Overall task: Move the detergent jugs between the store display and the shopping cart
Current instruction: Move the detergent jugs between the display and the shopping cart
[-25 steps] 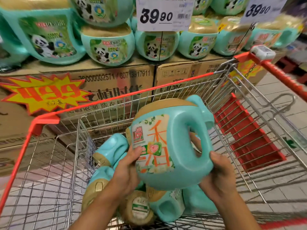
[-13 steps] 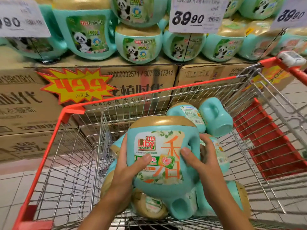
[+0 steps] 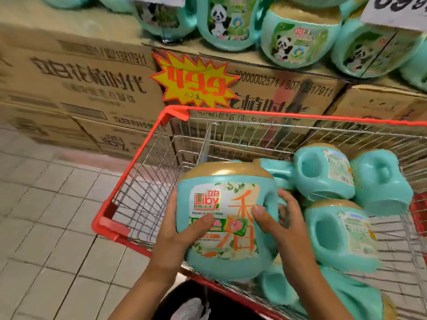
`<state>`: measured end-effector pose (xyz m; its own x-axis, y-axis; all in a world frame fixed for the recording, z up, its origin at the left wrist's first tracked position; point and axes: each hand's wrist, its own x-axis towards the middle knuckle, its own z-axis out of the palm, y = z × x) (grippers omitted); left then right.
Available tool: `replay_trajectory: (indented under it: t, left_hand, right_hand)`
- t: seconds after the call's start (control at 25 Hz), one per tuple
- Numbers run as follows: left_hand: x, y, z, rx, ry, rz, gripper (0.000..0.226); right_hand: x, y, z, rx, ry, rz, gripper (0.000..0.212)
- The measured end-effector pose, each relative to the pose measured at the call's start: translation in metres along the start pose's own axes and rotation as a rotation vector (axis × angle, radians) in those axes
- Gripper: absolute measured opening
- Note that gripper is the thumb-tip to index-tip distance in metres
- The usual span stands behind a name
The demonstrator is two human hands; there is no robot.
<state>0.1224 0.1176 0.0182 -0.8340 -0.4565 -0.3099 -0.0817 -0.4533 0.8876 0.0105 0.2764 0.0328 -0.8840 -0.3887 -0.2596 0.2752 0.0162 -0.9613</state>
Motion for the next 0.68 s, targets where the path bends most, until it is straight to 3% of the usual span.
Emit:
replay_trajectory:
  t: [0.2,0.44,0.68]
  left_hand:
    - [-0.040,0.010,-0.032,-0.040,0.210,0.135,0.076]
    - [-0.097,0.040,-0.111,-0.089,0.477,0.263,0.077]
    - [-0.122,0.070,-0.224,-0.053,0.517,0.295,0.081]
  right_hand:
    - [0.008,-0.004,0.045,-0.036,-0.234,0.001,0.067]
    - [-0.020,-0.008,0.148,-0.096,-0.490,-0.038,0.064]
    - [-0.044,0.018,0.267,-0.067,-0.572,-0.039,0.070]
